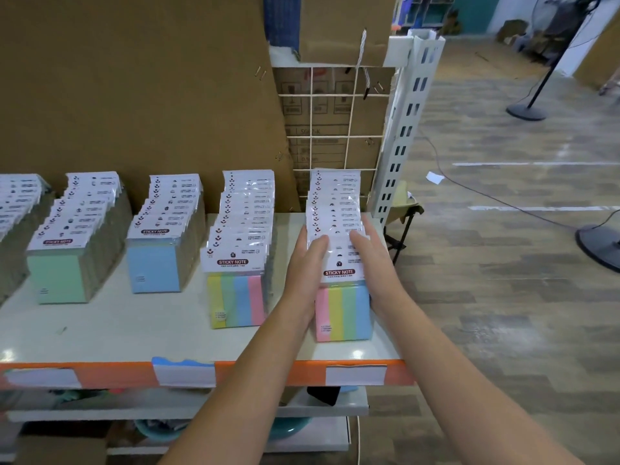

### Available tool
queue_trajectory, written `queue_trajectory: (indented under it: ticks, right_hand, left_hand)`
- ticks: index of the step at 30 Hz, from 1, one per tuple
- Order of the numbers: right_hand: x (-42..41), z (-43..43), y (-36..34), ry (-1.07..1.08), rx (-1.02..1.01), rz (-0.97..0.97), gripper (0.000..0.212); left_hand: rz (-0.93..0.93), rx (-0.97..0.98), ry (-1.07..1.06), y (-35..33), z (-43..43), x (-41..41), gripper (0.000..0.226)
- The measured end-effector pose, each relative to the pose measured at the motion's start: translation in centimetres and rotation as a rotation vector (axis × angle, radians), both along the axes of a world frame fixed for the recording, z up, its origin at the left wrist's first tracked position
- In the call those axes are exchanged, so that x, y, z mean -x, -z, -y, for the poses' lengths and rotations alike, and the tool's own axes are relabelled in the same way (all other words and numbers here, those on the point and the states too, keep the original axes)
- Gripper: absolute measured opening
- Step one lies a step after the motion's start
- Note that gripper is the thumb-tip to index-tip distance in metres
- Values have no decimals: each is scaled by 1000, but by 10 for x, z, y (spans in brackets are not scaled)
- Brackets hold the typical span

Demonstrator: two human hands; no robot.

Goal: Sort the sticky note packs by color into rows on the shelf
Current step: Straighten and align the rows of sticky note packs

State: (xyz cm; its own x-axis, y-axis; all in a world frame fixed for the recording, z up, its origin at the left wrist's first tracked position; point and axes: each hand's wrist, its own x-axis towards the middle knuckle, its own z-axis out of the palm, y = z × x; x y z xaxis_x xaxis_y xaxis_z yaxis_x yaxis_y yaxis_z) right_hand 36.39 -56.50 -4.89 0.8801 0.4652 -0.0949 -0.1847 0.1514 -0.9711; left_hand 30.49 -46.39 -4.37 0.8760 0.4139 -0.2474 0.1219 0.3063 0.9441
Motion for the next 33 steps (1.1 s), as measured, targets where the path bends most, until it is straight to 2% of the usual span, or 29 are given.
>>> queue_trajectory:
  ticks: [2,6,8,10,15,18,24,26,30,33]
  right_hand:
    - [-2,2,2,-17,-2,-12,62]
    - [-15,0,-5,-1,24,9,43]
    - [-23,-4,-11,8,30,-18,40]
    - [-29,-8,-14,8,37,-34,37]
    - [-39,-14,-12,-32,15,-48,49]
    - [-42,-13,-8,-49,-24,-59,48]
    - [-57,-17,-15,20,114,-27,44]
    - [-64,-19,-16,7,128,-51,35]
    - [-69,-21,-19,-24,258,-2,38]
    - [-71,-19,-19,-59,280,16,35]
  left_hand:
    - [-36,-15,-1,-2,-1,-2,44]
    - [-84,-123,-6,-20,-12,-12,31]
    - [-90,-181,20,-31,-18,-21,32]
    - [-98,-152,55,-37,-20,-26,35]
    - [-74,-122,82,-34,-19,-32,45]
    - [-69,-103,115,-30,-22,-35,46]
    - [-170,-128,53,-33,-30,-47,30]
    - [-209,-134,62,-37,-35,-57,33]
    - [-224,-124,80,-43,-33,-71,37]
    - [-227,-131,70,-37,-33,-75,37]
